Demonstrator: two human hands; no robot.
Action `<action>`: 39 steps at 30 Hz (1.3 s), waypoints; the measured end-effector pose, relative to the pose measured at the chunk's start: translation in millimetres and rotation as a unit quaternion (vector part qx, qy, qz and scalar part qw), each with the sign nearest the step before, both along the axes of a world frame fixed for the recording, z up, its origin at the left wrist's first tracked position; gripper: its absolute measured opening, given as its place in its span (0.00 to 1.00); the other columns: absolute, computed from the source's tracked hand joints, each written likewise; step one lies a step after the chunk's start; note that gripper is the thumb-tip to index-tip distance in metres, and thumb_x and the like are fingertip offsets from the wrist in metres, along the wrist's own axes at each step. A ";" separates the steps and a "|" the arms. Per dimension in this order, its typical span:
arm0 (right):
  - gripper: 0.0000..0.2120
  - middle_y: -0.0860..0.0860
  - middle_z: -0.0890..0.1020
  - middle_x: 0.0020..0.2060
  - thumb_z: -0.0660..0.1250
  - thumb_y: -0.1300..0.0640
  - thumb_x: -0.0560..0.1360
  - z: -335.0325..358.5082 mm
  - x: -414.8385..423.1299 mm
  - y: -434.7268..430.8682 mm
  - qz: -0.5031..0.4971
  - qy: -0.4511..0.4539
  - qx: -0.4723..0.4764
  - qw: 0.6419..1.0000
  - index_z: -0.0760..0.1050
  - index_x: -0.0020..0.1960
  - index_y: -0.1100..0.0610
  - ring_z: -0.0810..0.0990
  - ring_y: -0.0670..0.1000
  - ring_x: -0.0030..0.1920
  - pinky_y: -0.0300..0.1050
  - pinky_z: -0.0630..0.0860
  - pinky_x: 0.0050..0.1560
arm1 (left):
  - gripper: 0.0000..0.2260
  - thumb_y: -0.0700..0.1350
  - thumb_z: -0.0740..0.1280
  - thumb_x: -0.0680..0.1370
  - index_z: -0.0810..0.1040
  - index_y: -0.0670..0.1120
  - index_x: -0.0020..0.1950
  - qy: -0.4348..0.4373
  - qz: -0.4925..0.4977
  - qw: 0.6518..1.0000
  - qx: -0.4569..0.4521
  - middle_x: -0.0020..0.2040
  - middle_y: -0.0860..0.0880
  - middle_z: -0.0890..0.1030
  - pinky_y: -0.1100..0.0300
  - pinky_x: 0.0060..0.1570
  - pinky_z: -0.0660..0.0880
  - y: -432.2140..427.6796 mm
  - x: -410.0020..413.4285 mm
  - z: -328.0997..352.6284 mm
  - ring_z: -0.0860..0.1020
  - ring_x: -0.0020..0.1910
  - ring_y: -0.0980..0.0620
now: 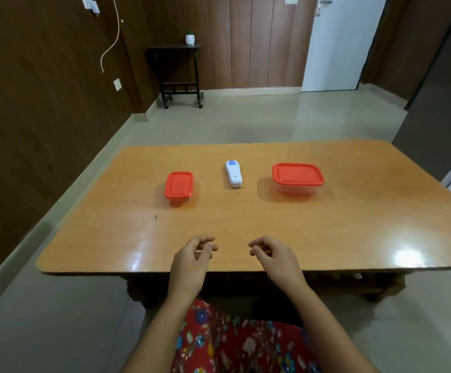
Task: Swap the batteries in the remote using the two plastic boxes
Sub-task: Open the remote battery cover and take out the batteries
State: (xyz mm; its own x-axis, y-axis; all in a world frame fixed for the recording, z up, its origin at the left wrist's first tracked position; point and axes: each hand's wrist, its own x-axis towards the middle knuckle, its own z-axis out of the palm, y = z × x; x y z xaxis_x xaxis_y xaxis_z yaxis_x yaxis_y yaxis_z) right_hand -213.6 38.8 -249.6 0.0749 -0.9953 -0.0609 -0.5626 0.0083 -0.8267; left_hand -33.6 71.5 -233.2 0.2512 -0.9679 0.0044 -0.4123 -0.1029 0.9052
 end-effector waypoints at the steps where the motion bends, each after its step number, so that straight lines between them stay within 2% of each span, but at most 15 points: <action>1: 0.08 0.45 0.82 0.45 0.60 0.53 0.80 -2.7 0.7 -11.1 0.001 -0.002 0.006 1.000 0.78 0.52 0.50 0.79 0.42 0.46 0.40 0.77 0.44 | 0.06 0.47 0.61 0.80 0.76 0.56 0.50 0.006 0.003 1.000 0.006 0.45 0.58 0.83 0.60 0.46 0.76 -12.5 1.9 -2.3 0.80 0.46 0.56; 5: 0.07 0.44 0.83 0.42 0.62 0.54 0.78 -12.3 10.5 -59.1 -0.014 -0.023 0.019 0.999 0.79 0.49 0.49 0.80 0.42 0.44 0.44 0.78 0.47 | 0.07 0.45 0.61 0.80 0.77 0.56 0.49 0.058 0.019 0.998 0.019 0.45 0.55 0.84 0.60 0.46 0.74 -60.8 10.6 -18.9 0.81 0.46 0.51; 9: 0.07 0.46 0.84 0.42 0.63 0.55 0.76 -23.1 31.8 -126.6 -0.045 -0.043 0.019 0.998 0.80 0.48 0.48 0.81 0.45 0.45 0.48 0.78 0.51 | 0.08 0.42 0.62 0.80 0.77 0.55 0.48 0.099 0.044 0.994 0.006 0.45 0.53 0.84 0.55 0.49 0.76 -114.3 28.3 -36.6 0.82 0.45 0.50; 12: 0.08 0.47 0.84 0.46 0.63 0.54 0.75 -28.1 50.1 -187.6 -0.063 -0.033 0.000 0.997 0.79 0.51 0.49 0.81 0.47 0.48 0.46 0.77 0.51 | 0.09 0.42 0.62 0.80 0.77 0.56 0.48 0.109 0.060 0.992 -0.008 0.45 0.53 0.84 0.58 0.45 0.74 -151.1 41.1 -45.2 0.82 0.44 0.50; 15: 0.13 0.50 0.82 0.52 0.64 0.53 0.74 -32.0 67.0 -244.0 -0.104 0.012 -0.042 0.994 0.76 0.58 0.51 0.80 0.51 0.53 0.46 0.74 0.50 | 0.09 0.40 0.61 0.80 0.78 0.54 0.50 0.126 0.091 0.987 -0.032 0.45 0.53 0.84 0.61 0.44 0.73 -173.4 53.6 -55.3 0.82 0.45 0.49; 18: 0.27 0.54 0.75 0.61 0.66 0.47 0.72 -38.8 75.7 -289.4 -0.136 0.127 -0.063 0.980 0.68 0.68 0.53 0.72 0.57 0.61 0.50 0.69 0.58 | 0.09 0.40 0.61 0.80 0.78 0.53 0.51 0.129 0.096 0.986 -0.042 0.46 0.54 0.84 0.61 0.45 0.73 -186.5 57.9 -61.0 0.82 0.45 0.49; 21: 0.41 0.56 0.71 0.65 0.68 0.38 0.68 -48.4 80.4 -312.7 -0.146 0.223 -0.024 0.963 0.60 0.73 0.57 0.67 0.58 0.65 0.51 0.66 0.61 | 0.09 0.40 0.62 0.79 0.78 0.52 0.51 0.152 0.069 0.985 -0.041 0.46 0.52 0.84 0.62 0.46 0.74 -195.6 55.6 -60.0 0.81 0.45 0.49; 23: 0.40 0.56 0.72 0.63 0.68 0.35 0.66 -57.1 81.4 -319.1 -0.145 0.259 -0.010 0.955 0.64 0.69 0.57 0.67 0.58 0.64 0.51 0.67 0.60 | 0.09 0.40 0.62 0.79 0.78 0.52 0.51 0.167 0.057 0.983 -0.042 0.47 0.51 0.84 0.68 0.43 0.73 -199.2 52.6 -59.0 0.82 0.44 0.50; 25: 0.31 0.56 0.74 0.59 0.68 0.37 0.68 -64.2 80.4 -322.4 -0.140 0.266 -0.014 0.954 0.70 0.62 0.57 0.70 0.57 0.61 0.50 0.68 0.56 | 0.09 0.40 0.62 0.79 0.79 0.52 0.52 0.177 0.050 0.982 -0.041 0.47 0.52 0.84 0.73 0.40 0.72 -199.8 50.3 -57.7 0.82 0.44 0.52; 28: 0.22 0.55 0.75 0.57 0.66 0.43 0.71 -63.9 75.3 -313.4 -0.141 0.192 -0.006 0.971 0.73 0.59 0.57 0.72 0.57 0.57 0.45 0.69 0.49 | 0.09 0.40 0.61 0.80 0.79 0.47 0.54 0.200 0.041 0.979 -0.030 0.48 0.49 0.84 0.74 0.39 0.72 -199.8 45.9 -56.1 0.81 0.42 0.54; 31: 0.18 0.54 0.77 0.48 0.67 0.44 0.71 -51.0 70.5 -285.5 -0.127 0.004 0.018 0.992 0.76 0.52 0.57 0.76 0.52 0.41 0.41 0.66 0.34 | 0.09 0.39 0.60 0.80 0.79 0.45 0.55 0.229 0.036 0.972 -0.027 0.49 0.46 0.83 0.72 0.39 0.73 -199.5 42.3 -51.6 0.80 0.44 0.50; 33: 0.19 0.52 0.78 0.41 0.68 0.45 0.67 -34.9 68.6 -251.7 -0.087 -0.140 0.024 0.986 0.77 0.48 0.59 0.75 0.50 0.37 0.42 0.71 0.37 | 0.10 0.42 0.59 0.81 0.79 0.48 0.55 0.247 0.032 0.968 -0.002 0.50 0.48 0.83 0.66 0.42 0.74 -197.1 40.3 -47.9 0.81 0.46 0.50; 35: 0.17 0.49 0.79 0.38 0.69 0.49 0.65 -21.2 65.6 -214.3 -0.052 -0.224 0.027 0.973 0.79 0.50 0.57 0.77 0.46 0.37 0.40 0.75 0.40 | 0.14 0.49 0.55 0.82 0.79 0.48 0.58 0.280 0.036 0.959 0.031 0.52 0.49 0.84 0.59 0.47 0.74 -195.5 38.9 -44.9 0.82 0.49 0.50; 37: 0.17 0.47 0.82 0.40 0.70 0.52 0.64 -13.6 63.3 -179.5 -0.025 -0.254 0.035 0.966 0.80 0.52 0.54 0.79 0.44 0.37 0.34 0.75 0.39 | 0.21 0.58 0.50 0.81 0.78 0.50 0.59 0.337 0.041 0.938 0.073 0.52 0.50 0.84 0.55 0.49 0.75 -195.7 39.0 -40.8 0.82 0.50 0.50; 39: 0.19 0.47 0.83 0.45 0.71 0.53 0.62 -14.7 61.3 -154.6 -0.018 -0.246 0.057 0.967 0.80 0.52 0.51 0.81 0.44 0.43 0.32 0.74 0.41 | 0.26 0.64 0.47 0.79 0.78 0.51 0.58 0.414 0.046 0.903 0.106 0.52 0.50 0.84 0.53 0.45 0.77 -195.7 40.2 -36.3 0.82 0.49 0.49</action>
State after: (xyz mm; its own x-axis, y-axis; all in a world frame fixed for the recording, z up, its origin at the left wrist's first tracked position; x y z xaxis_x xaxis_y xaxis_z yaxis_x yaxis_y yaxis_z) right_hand -152.3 -115.8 -264.3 0.0879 -0.9867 -0.1367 -0.0979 0.1280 -0.9869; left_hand 6.6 -124.2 -269.5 0.1625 -0.8995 -0.4056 0.4160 -0.3103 0.8548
